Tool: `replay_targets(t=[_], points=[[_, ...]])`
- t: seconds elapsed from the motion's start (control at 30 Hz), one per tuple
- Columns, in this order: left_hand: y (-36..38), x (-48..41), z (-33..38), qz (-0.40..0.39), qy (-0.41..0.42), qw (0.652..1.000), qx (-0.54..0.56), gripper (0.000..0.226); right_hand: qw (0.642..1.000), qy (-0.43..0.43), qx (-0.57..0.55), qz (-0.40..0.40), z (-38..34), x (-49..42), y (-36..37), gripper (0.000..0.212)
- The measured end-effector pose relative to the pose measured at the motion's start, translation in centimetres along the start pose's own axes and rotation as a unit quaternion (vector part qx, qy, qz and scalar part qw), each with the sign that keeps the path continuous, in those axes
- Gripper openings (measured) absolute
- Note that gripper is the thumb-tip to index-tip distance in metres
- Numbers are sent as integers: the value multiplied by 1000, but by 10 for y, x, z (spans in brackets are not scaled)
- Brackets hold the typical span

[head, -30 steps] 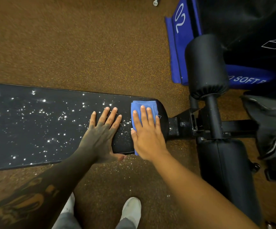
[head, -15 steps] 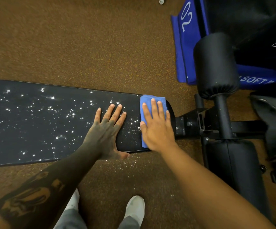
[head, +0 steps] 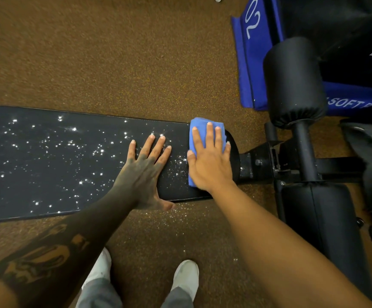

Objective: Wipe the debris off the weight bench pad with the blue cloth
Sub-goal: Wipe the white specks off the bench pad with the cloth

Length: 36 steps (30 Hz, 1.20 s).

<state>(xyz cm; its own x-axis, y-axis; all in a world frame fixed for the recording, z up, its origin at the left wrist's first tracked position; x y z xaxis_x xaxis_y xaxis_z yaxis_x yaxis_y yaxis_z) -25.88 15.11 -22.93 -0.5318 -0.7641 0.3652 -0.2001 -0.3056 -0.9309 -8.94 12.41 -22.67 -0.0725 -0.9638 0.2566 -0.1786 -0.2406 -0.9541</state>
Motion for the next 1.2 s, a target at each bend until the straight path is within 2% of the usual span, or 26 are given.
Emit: replay_targets(t=[0.07, 0.27, 0.53, 0.73, 0.97, 1.13, 1.2], points=[[0, 0, 0, 2, 2, 1000, 1, 153, 1000, 8, 3, 7, -7, -6, -1, 65], [0, 1, -1, 7, 1, 1000, 6, 152, 999, -52, 3, -1, -25, 41, 10, 62], [1, 3, -7, 10, -7, 1000, -7, 154, 1000, 4, -19, 20, -22, 2, 2, 62], [1, 4, -9, 14, -14, 1000, 0, 153, 998, -70, -4, -10, -36, 50, 14, 63], [0, 7, -12, 6, -20, 1000, 11, 154, 1000, -21, -14, 5, -35, 11, 7, 63], [-1, 11, -18, 10, -31, 999, 12, 155, 995, -101, 0, -17, -55, 51, 16, 64], [0, 12, -21, 6, -33, 999, 9, 155, 995, -98, -4, -19, -49, 43, 14, 63]])
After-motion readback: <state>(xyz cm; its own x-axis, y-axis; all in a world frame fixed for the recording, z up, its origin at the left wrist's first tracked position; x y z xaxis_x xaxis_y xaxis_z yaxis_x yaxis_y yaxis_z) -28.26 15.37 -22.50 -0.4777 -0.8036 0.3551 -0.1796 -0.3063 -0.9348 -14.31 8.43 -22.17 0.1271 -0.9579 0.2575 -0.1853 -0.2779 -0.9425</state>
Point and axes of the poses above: each hand's wrist, its own x-axis away from the middle knuckle, its own y-axis out of the palm, z = x × y, the point moved 6 cm from there along -x, towards the middle knuckle, and after that the axes turned 13 degrees about -y, right-handed, at the moved point
